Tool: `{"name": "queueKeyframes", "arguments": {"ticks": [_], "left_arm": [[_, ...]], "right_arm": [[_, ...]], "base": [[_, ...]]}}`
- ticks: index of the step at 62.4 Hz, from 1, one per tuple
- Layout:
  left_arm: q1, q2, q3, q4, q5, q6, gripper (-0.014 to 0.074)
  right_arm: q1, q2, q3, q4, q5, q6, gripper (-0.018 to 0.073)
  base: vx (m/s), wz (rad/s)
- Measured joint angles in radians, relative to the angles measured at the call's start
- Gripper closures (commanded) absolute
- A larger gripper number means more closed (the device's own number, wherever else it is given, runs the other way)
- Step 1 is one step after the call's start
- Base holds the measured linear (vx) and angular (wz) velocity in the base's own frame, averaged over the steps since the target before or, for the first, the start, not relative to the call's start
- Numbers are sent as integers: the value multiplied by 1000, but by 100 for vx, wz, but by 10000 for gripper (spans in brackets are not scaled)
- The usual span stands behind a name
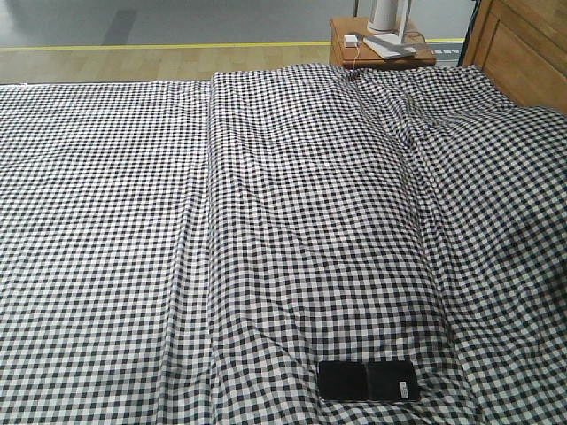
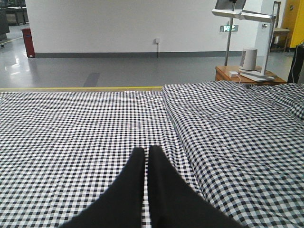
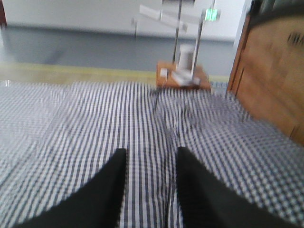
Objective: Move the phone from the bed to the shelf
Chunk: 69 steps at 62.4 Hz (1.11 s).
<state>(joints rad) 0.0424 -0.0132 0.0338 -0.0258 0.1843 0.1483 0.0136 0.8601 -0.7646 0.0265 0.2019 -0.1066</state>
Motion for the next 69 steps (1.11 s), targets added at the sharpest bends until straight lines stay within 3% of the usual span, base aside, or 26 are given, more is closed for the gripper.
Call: {"name": "queueKeyframes", "arguments": {"ticks": [7, 12, 23, 36, 45, 51, 60, 69], "left_arm": [[0, 0, 0, 0, 0, 0, 595], [0, 0, 0, 0, 0, 0, 595], [0, 0, 0, 0, 0, 0, 595], [0, 0, 0, 0, 0, 0, 595], [0, 0, 0, 0, 0, 0, 595], [0, 0, 0, 0, 0, 0, 595], [0, 0, 0, 0, 0, 0, 595], [0, 0, 0, 0, 0, 0, 595]], "right_arm": [[0, 110, 0, 0, -2, 0, -85], [0, 171, 0, 0, -29, 0, -170], [0, 243, -19, 0, -22, 2, -158], [-14, 298, -231, 0, 322, 100, -148], [-141, 378, -362, 35, 509, 107, -146], [-275, 445, -401, 136, 590, 5, -143], [-449, 577, -407, 416, 661, -257, -134], [-554, 776, -407, 659, 700, -491, -125]], "base": [[0, 0], [0, 0], [0, 0], [0, 0], [0, 0], [0, 0], [0, 0], [0, 0]]}}
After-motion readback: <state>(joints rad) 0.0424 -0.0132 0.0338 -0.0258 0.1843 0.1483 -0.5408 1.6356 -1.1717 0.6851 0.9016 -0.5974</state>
